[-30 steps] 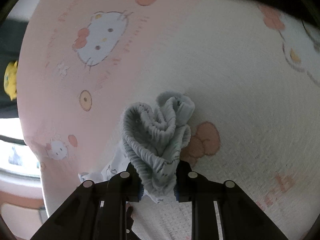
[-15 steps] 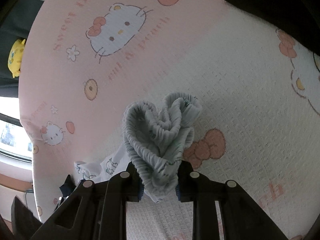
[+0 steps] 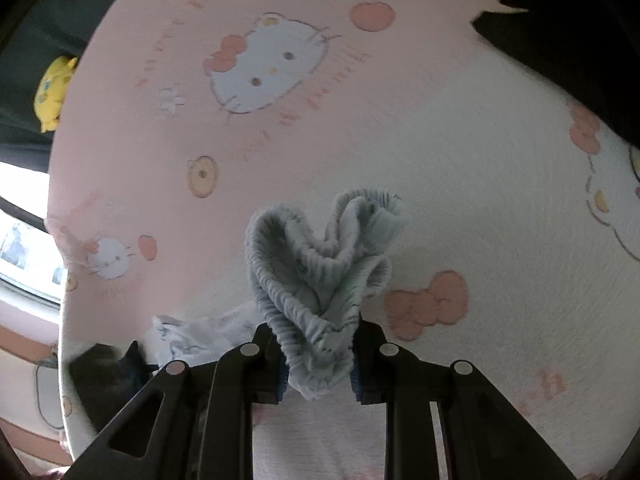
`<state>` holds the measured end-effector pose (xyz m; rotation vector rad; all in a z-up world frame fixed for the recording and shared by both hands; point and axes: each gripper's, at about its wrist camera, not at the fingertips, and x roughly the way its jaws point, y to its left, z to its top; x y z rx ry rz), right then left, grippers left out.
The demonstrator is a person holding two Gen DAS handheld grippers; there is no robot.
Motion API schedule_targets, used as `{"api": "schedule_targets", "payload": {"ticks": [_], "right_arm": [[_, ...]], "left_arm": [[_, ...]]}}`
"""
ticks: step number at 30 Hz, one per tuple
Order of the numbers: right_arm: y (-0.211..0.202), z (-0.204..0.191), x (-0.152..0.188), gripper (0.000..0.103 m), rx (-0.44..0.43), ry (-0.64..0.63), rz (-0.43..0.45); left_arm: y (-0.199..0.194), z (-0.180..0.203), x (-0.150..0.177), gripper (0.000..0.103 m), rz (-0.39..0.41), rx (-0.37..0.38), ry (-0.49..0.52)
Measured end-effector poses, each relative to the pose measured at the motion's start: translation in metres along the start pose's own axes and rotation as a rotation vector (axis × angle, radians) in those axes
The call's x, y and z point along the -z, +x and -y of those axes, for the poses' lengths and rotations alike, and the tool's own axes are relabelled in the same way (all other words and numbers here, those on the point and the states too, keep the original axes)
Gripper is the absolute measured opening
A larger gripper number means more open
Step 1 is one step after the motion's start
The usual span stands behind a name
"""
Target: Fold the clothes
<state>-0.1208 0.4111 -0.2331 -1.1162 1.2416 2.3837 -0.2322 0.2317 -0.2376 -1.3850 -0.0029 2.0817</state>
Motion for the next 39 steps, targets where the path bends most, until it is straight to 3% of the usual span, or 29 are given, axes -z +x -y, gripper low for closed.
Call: {"api": "schedule_targets", "payload": {"ticks": [6,9,12,16,18,19,20,25,31,39], "right_arm": [[-0.005,-0.035,0.002,0.023,-0.106,-0.160,0.042],[-0.006,-0.052,0.007,0.023,-0.076,-0.258,0.064],[-0.008,-0.057,0.009,0.023,-0.081,-0.267,0.075],[-0.006,-0.067,0.014,0.023,-0.082,-0.312,0.082],[-0.005,-0.071,0.017,0.023,-0.108,-0.329,0.074],[-0.004,-0.076,0.019,0.023,-0.116,-0.347,0.071],[-0.002,-0.080,0.023,0.023,-0.123,-0.368,0.069],[0.011,-0.104,0.043,0.023,-0.138,-0.501,0.033],[0.025,-0.117,0.058,0.023,-0.128,-0.590,0.001],[0.046,-0.125,0.073,0.023,-0.125,-0.641,-0.060]], "left_arm": [[-0.008,0.001,0.000,0.021,-0.007,0.010,0.008],[-0.016,-0.016,-0.003,0.021,-0.038,0.104,-0.101],[-0.037,-0.040,-0.005,0.021,-0.027,0.187,-0.239],[-0.067,-0.058,-0.010,0.023,-0.020,0.243,-0.287],[-0.078,-0.064,-0.014,0.039,-0.038,0.265,-0.306],[-0.083,-0.068,-0.016,0.058,-0.040,0.269,-0.314],[-0.087,-0.071,-0.018,0.067,-0.036,0.278,-0.322],[-0.101,-0.082,-0.021,0.067,0.001,0.350,-0.384],[-0.093,-0.098,-0.028,0.067,-0.026,0.411,-0.471],[-0.081,-0.104,-0.033,0.067,-0.067,0.388,-0.458]]}}
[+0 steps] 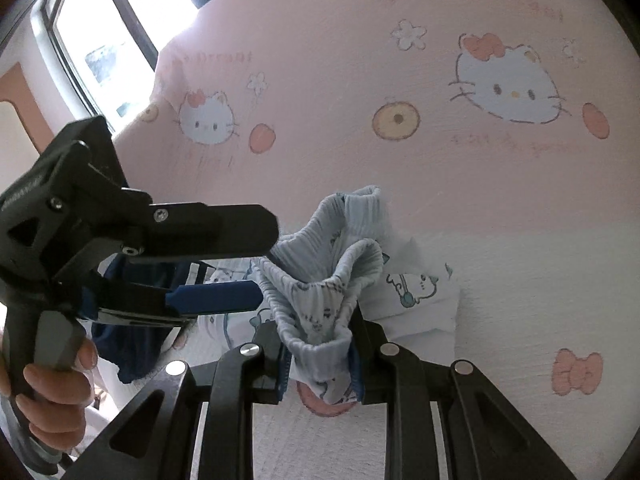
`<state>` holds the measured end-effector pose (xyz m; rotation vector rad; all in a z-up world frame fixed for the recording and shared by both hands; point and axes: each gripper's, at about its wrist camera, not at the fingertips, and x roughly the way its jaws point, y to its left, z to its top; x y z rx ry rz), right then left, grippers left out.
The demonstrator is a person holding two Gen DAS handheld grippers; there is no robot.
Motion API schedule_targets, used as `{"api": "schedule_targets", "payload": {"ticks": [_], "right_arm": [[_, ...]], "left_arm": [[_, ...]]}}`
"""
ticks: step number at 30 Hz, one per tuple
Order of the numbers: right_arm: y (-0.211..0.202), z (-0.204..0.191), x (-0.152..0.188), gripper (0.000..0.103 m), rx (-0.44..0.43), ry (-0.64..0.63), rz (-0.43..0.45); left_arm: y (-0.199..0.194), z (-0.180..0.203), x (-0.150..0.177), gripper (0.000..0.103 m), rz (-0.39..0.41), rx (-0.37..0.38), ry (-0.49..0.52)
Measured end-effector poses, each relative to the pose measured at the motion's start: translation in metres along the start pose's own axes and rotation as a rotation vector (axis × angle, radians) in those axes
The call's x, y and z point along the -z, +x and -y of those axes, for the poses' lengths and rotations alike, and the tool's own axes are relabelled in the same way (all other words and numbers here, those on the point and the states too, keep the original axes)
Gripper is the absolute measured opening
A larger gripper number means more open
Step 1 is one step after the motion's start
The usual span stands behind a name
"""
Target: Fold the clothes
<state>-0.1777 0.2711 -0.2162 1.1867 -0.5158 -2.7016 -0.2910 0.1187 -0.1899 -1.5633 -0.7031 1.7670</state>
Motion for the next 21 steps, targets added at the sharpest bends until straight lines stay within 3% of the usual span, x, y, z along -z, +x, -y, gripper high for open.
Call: {"api": "schedule_targets", "payload": {"ticks": [8,12,13,17,21], "right_arm": [[0.014,-0.011,0.005,0.023,-0.019,-0.046,-0.033],[0.013,-0.011,0.005,0.025,-0.010,-0.049,-0.043],[0.013,-0.012,0.004,0.028,0.005,-0.054,-0.049],[-0.003,-0.015,0.006,0.066,0.012,-0.067,-0.063],[-0.025,0.014,0.008,0.069,-0.015,0.067,-0.055]], "left_arm": [[0.006,-0.002,0.002,0.066,0.020,-0.076,0.078],[0.011,-0.003,0.003,0.046,0.015,-0.116,0.116],[0.011,-0.004,0.003,0.037,0.027,-0.125,0.113],[0.011,-0.010,0.000,0.035,0.044,-0.170,0.105],[0.010,-0.018,-0.003,0.035,0.027,-0.180,0.087]]}}
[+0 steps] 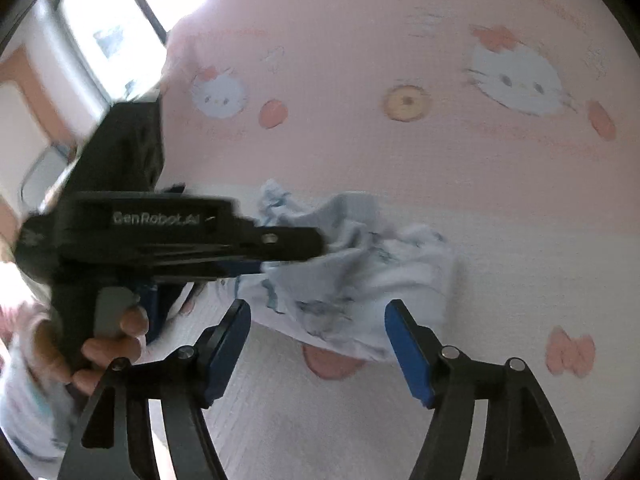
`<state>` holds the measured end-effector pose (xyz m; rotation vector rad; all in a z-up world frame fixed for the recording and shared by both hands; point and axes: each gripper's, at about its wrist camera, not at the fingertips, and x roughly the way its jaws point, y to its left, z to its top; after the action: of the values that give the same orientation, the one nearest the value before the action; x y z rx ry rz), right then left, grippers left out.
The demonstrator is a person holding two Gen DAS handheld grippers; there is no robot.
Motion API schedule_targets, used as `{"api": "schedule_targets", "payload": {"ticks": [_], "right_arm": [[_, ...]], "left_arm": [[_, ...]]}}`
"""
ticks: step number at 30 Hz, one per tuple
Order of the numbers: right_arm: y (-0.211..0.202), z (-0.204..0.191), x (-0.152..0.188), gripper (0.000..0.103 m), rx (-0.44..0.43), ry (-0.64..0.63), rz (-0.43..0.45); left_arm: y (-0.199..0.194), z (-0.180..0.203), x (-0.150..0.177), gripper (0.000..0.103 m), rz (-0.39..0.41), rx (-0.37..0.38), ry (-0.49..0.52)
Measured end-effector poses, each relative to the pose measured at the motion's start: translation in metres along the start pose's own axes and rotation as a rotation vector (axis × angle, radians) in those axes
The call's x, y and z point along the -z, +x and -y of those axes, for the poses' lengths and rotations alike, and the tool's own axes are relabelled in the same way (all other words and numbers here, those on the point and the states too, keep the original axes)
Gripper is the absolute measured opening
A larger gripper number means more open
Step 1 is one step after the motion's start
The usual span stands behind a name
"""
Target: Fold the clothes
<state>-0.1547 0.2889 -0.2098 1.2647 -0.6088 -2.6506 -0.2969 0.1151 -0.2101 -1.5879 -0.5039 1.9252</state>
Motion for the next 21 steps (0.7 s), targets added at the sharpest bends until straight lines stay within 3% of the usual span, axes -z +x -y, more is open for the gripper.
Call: {"api": "schedule_targets", "payload": {"ticks": [7,12,16,17,18,21], "right_arm": [[-0.006,0.070,-0.006,0.069,-0.061,0.393,0.050],[0.008,0.085,-0.003,0.069,-0.025,0.477,0.019],[0.023,0.096,-0.001,0.069,-0.077,0.563,0.029],[0.026,0.099,0.000,0.064,-0.094,0.585,0.036],[0.027,0.101,0.000,0.045,-0.103,0.595,0.047],[0.033,0.102,0.000,0.028,-0.142,0.619,0.048]], "left_arm": [[-0.002,0.000,0.005,0.035,-0.008,-0.019,0.026],[-0.003,0.004,0.009,0.035,-0.004,-0.031,0.054],[-0.003,-0.002,0.010,0.035,-0.006,-0.012,0.027],[-0.002,-0.003,0.010,0.035,-0.005,-0.006,0.021],[-0.002,-0.004,0.011,0.035,-0.004,0.002,0.014],[-0.001,-0.010,0.011,0.035,-0.004,0.046,-0.014]]}}
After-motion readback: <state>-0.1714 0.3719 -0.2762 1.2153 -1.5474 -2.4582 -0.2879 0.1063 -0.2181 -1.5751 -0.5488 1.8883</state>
